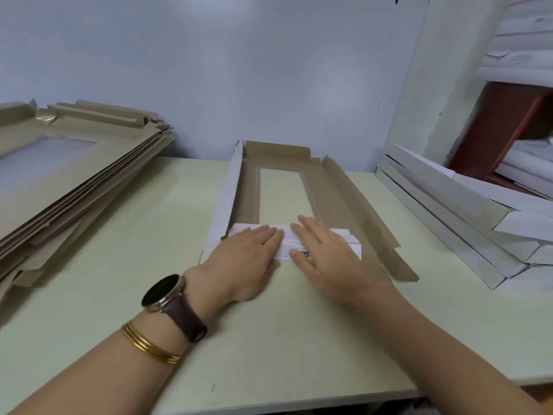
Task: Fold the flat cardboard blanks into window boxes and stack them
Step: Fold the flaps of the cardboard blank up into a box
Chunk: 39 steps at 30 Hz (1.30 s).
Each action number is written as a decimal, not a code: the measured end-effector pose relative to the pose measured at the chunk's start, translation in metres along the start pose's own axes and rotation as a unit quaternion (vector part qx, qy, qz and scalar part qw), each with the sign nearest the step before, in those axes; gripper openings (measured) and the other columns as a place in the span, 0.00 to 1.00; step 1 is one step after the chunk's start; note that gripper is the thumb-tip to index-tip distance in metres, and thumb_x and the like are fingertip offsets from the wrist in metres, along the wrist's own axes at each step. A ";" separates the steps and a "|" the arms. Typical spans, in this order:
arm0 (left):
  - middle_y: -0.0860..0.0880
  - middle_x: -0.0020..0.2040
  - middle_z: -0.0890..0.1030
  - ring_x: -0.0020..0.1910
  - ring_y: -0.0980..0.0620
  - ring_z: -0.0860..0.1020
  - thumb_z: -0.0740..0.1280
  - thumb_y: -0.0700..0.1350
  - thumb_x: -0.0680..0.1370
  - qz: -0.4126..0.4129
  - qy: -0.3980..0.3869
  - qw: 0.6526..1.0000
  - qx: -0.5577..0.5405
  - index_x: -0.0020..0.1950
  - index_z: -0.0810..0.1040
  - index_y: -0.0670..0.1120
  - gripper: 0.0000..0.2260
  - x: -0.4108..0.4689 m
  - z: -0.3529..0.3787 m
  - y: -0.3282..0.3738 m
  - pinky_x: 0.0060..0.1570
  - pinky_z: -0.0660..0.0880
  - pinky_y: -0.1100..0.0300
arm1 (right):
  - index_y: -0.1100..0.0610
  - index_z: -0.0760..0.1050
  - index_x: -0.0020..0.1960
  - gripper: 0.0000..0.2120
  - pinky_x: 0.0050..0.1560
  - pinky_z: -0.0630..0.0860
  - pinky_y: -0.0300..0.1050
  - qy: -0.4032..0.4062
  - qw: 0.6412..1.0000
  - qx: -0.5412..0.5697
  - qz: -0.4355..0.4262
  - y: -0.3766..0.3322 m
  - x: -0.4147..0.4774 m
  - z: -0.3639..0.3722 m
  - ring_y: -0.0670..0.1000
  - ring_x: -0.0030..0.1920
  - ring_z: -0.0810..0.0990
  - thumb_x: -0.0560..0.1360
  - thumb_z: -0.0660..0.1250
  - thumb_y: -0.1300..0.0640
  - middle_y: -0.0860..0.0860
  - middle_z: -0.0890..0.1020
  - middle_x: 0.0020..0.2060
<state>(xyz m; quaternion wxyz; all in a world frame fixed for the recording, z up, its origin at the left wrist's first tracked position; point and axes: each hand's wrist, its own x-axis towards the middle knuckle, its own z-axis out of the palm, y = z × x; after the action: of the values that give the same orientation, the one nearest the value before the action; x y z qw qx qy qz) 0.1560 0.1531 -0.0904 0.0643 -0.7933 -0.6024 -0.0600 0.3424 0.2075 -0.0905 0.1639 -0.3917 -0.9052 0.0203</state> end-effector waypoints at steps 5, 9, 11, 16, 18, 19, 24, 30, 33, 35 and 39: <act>0.52 0.80 0.42 0.77 0.57 0.41 0.43 0.56 0.83 -0.016 -0.136 0.986 -0.091 0.79 0.39 0.48 0.27 0.001 0.005 0.000 0.76 0.42 0.57 | 0.56 0.43 0.80 0.33 0.77 0.39 0.43 -0.149 0.988 0.027 0.025 -0.011 0.005 0.025 0.43 0.77 0.40 0.81 0.42 0.38 0.47 0.46 0.79; 0.51 0.79 0.38 0.76 0.58 0.37 0.43 0.59 0.82 -0.033 -0.160 0.982 -0.095 0.79 0.38 0.47 0.30 0.000 0.006 0.000 0.75 0.37 0.60 | 0.54 0.40 0.79 0.38 0.76 0.37 0.42 -0.178 0.983 0.033 0.043 -0.005 0.005 0.026 0.41 0.77 0.37 0.78 0.40 0.33 0.45 0.43 0.79; 0.50 0.78 0.37 0.76 0.57 0.36 0.43 0.62 0.81 -0.048 -0.167 0.981 -0.088 0.78 0.38 0.45 0.32 0.000 0.007 0.001 0.74 0.36 0.60 | 0.55 0.39 0.79 0.39 0.76 0.38 0.42 -0.185 0.980 0.034 0.060 0.000 0.003 0.023 0.41 0.77 0.37 0.77 0.40 0.32 0.45 0.42 0.79; 0.47 0.79 0.37 0.77 0.54 0.36 0.42 0.67 0.79 -0.086 -0.180 0.978 -0.068 0.78 0.37 0.42 0.38 0.001 0.007 0.001 0.76 0.38 0.57 | 0.57 0.43 0.80 0.43 0.76 0.43 0.45 -0.179 0.975 0.008 0.134 0.021 -0.009 0.006 0.45 0.78 0.42 0.75 0.40 0.30 0.49 0.46 0.79; 0.46 0.79 0.38 0.77 0.53 0.37 0.42 0.68 0.78 -0.096 -0.179 0.977 -0.057 0.78 0.37 0.41 0.40 0.001 0.005 0.001 0.76 0.39 0.56 | 0.59 0.46 0.79 0.44 0.77 0.48 0.48 -0.169 0.972 -0.004 0.161 0.033 -0.014 -0.001 0.46 0.78 0.45 0.74 0.40 0.29 0.50 0.50 0.79; 0.46 0.79 0.38 0.77 0.52 0.38 0.42 0.68 0.78 -0.097 -0.179 0.978 -0.053 0.78 0.37 0.41 0.40 0.001 0.004 0.001 0.76 0.39 0.56 | 0.59 0.46 0.79 0.44 0.77 0.48 0.49 -0.168 0.970 -0.005 0.176 0.039 -0.016 -0.003 0.47 0.78 0.46 0.75 0.41 0.30 0.51 0.50 0.79; 0.42 0.78 0.50 0.78 0.47 0.47 0.43 0.69 0.77 -0.105 -0.158 0.981 -0.043 0.78 0.48 0.40 0.40 -0.002 0.000 0.000 0.75 0.49 0.53 | 0.60 0.44 0.79 0.41 0.77 0.46 0.48 -0.161 0.963 0.003 0.218 0.045 -0.019 -0.002 0.49 0.78 0.42 0.77 0.43 0.32 0.53 0.46 0.79; 0.42 0.62 0.66 0.68 0.45 0.61 0.49 0.63 0.80 -0.144 -0.089 0.971 -0.169 0.52 0.69 0.45 0.22 -0.003 -0.007 -0.006 0.68 0.61 0.49 | 0.59 0.63 0.73 0.27 0.72 0.59 0.49 -0.061 0.973 0.084 0.207 0.038 -0.019 -0.004 0.53 0.74 0.60 0.82 0.49 0.43 0.54 0.65 0.73; 0.46 0.51 0.68 0.60 0.46 0.64 0.52 0.56 0.83 -0.166 -0.025 0.964 -0.205 0.42 0.69 0.45 0.18 -0.003 -0.012 -0.010 0.62 0.64 0.51 | 0.56 0.72 0.58 0.15 0.58 0.66 0.47 -0.012 0.975 0.105 0.198 0.036 -0.018 -0.007 0.55 0.61 0.69 0.83 0.53 0.48 0.53 0.74 0.56; 0.47 0.43 0.67 0.52 0.46 0.65 0.52 0.51 0.83 -0.174 0.027 0.959 -0.221 0.37 0.66 0.45 0.18 -0.001 -0.015 -0.010 0.56 0.66 0.53 | 0.50 0.67 0.43 0.10 0.47 0.64 0.45 0.030 0.970 0.136 0.201 0.036 -0.017 -0.010 0.53 0.51 0.67 0.82 0.55 0.51 0.50 0.71 0.45; 0.47 0.35 0.62 0.42 0.47 0.65 0.54 0.42 0.83 -0.180 0.111 0.950 -0.229 0.31 0.61 0.42 0.19 0.001 -0.020 -0.010 0.42 0.65 0.52 | 0.58 0.68 0.42 0.12 0.38 0.63 0.43 0.095 0.947 0.207 0.228 0.036 -0.016 -0.016 0.54 0.43 0.69 0.81 0.57 0.54 0.50 0.71 0.38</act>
<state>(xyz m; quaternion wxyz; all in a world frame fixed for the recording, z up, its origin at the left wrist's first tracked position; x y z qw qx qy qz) 0.1462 0.1528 -0.0701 -0.0650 -0.6532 -0.6945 -0.2944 0.3828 0.2197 -0.0862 0.3177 -0.5454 -0.7476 0.2065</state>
